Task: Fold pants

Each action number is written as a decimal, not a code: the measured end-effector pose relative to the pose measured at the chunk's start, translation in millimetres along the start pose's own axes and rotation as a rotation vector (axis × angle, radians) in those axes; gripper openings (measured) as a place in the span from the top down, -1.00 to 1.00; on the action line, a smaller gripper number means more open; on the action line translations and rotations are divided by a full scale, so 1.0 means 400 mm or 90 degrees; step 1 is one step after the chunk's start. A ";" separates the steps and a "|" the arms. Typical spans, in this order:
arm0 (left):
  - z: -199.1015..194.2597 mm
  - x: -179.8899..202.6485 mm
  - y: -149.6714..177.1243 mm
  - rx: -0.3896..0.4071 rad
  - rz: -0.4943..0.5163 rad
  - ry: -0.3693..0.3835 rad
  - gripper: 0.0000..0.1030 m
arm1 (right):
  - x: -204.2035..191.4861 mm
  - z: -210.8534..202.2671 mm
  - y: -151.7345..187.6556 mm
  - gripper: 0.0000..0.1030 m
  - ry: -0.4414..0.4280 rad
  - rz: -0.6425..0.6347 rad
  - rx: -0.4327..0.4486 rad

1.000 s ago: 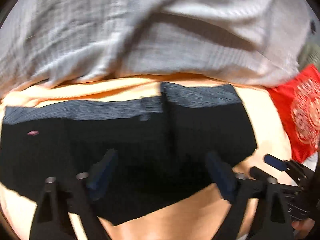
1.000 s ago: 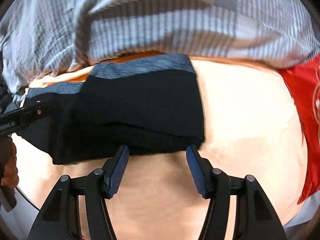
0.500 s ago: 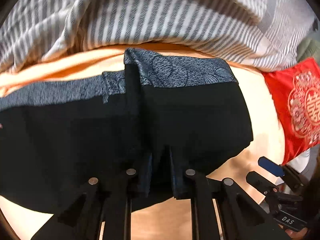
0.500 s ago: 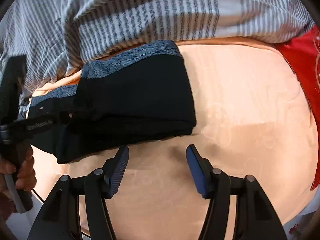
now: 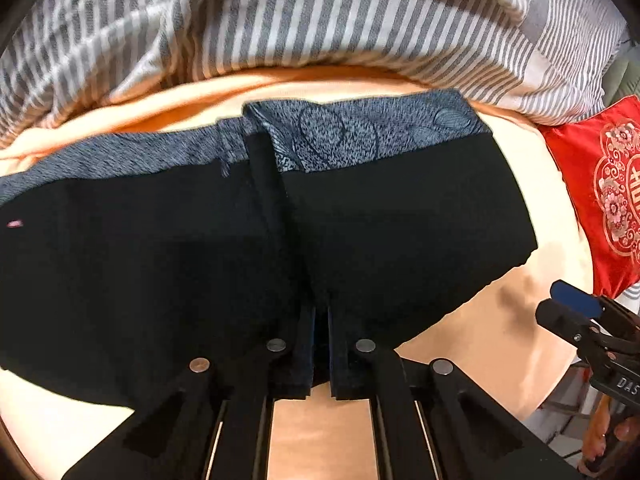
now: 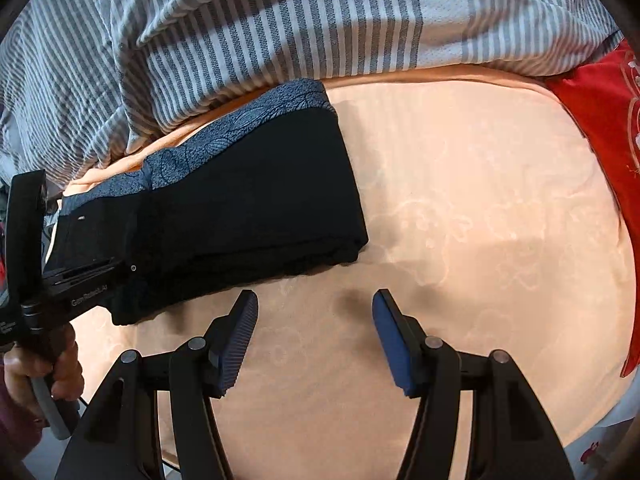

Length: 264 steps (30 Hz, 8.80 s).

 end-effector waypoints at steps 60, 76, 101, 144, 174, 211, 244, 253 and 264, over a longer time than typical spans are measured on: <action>0.053 -0.122 -0.143 0.048 -0.117 -0.139 -0.35 | -0.030 0.032 -0.105 0.34 -0.062 0.027 -0.010; -0.103 -0.147 0.101 0.017 -0.204 -0.162 -0.36 | -0.134 0.016 -0.079 0.16 -0.074 -0.079 -0.047; -0.196 -0.367 0.221 0.044 -0.284 -0.111 -0.36 | -0.240 0.150 -0.086 -0.36 0.036 -0.078 -0.082; -0.267 -0.756 0.284 0.156 -0.539 0.008 -0.36 | -0.602 0.280 -0.007 -0.51 0.063 -0.220 -0.122; -0.166 -0.831 0.160 0.240 -0.639 0.149 -0.74 | -0.816 0.484 0.077 -0.57 -0.011 -0.291 -0.177; -0.317 -0.639 0.058 0.263 -0.229 -0.259 0.49 | -1.463 0.415 -0.120 -0.69 -0.163 -0.434 -0.432; -0.369 0.068 -0.055 0.259 0.116 -0.124 0.50 | -0.730 0.030 -0.266 0.68 -0.406 -0.094 -0.167; -0.211 0.321 -0.050 0.195 0.232 -0.116 0.50 | -0.360 0.047 -0.240 0.68 -0.437 0.067 -0.120; -0.049 0.375 -0.006 0.111 0.266 -0.185 0.49 | -0.146 0.252 -0.181 0.69 -0.449 0.187 -0.145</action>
Point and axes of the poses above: each gripper's, at about its wrist camera, not at the fingertips, and z roughly the way its jaws point, x to its right, y to its underside, the point moved 9 cm from there along z, roughly the way its jaws point, and after that the axes turned 2 degrees about -y, right-handed, at the moved point
